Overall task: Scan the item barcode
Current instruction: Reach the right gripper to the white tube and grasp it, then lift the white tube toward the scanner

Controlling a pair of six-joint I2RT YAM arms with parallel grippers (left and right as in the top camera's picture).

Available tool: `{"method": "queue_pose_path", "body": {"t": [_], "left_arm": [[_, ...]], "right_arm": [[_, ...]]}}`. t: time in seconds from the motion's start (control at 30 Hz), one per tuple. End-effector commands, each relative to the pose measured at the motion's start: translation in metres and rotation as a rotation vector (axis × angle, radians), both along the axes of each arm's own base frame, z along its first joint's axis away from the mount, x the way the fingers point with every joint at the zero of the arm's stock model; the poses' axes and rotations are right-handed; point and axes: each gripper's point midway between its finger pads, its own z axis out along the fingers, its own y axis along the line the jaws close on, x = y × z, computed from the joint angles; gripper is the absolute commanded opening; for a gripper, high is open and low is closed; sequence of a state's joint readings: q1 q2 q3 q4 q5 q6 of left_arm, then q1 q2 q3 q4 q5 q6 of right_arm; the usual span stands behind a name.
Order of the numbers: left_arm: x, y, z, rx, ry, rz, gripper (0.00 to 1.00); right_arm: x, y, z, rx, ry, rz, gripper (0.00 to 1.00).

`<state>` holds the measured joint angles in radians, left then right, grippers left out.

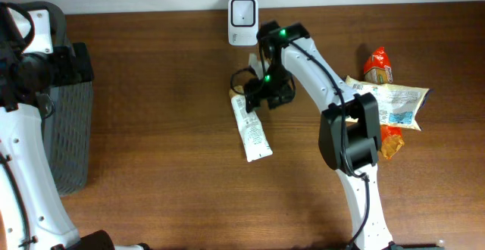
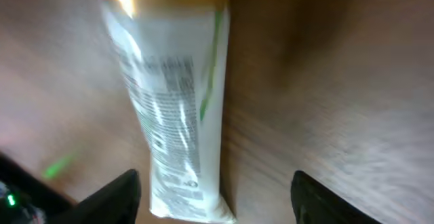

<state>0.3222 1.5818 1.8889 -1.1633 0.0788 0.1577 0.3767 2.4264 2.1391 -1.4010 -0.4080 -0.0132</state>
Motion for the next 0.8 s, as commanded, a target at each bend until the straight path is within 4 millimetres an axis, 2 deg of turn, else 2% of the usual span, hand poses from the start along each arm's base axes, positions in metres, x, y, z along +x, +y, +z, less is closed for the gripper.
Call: {"method": "queue_pose_path", "body": {"t": [0.0,0.07,0.13,0.2,0.23,0.33,0.37,0.43,0.5,0.57,0.63,0.67,0.7,0.77], "left_arm": [[-0.001,-0.001,0.006,0.006,-0.014,-0.013,0.99],[-0.001,-0.001,0.006,0.006,-0.014,-0.013,0.99],[-0.001,-0.001,0.006,0.006,-0.014,-0.013,0.99],[-0.001,-0.001,0.006,0.006,-0.014,-0.013,0.99],[-0.001,-0.001,0.006,0.006,-0.014,-0.013,0.99],[-0.001,-0.001,0.006,0.006,-0.014,-0.013,0.99],[-0.001,-0.001,0.006,0.006,-0.014,-0.013,0.99],[-0.001,-0.001,0.006,0.006,-0.014,-0.013,0.99],[-0.001,-0.001,0.006,0.006,-0.014,-0.013,0.99],[-0.001,-0.001,0.006,0.006,-0.014,-0.013,0.99],[-0.001,-0.001,0.006,0.006,-0.014,-0.013,0.99],[-0.001,-0.001,0.006,0.006,-0.014,-0.013,0.99],[-0.001,-0.001,0.006,0.006,-0.014,-0.013,0.99],[-0.001,-0.001,0.006,0.006,-0.014,-0.013,0.99]], "right_arm": [[-0.021,0.011,0.002,0.131,0.028,0.115,0.61],[-0.021,0.01,0.003,0.161,0.035,0.115,0.5],[-0.023,0.014,0.005,0.207,0.034,0.137,0.46],[-0.03,0.015,-0.009,0.215,0.052,0.146,0.46],[-0.035,0.017,-0.017,0.241,0.067,0.139,0.43],[-0.044,0.024,-0.041,0.303,0.091,0.102,0.11],[-0.046,0.024,-0.045,0.307,0.092,0.102,0.07],[-0.04,0.026,-0.039,0.314,0.072,0.104,0.04],[-0.028,0.029,-0.017,0.32,0.026,0.112,0.04],[-0.009,0.032,0.014,0.3,-0.06,0.125,0.04],[-0.009,0.052,0.04,0.437,-0.06,0.127,0.04],[-0.012,0.063,0.062,0.586,-0.058,0.144,0.04],[-0.009,0.062,0.082,0.666,-0.074,0.132,0.04],[-0.001,0.042,0.133,0.73,-0.157,0.097,0.04]]}}
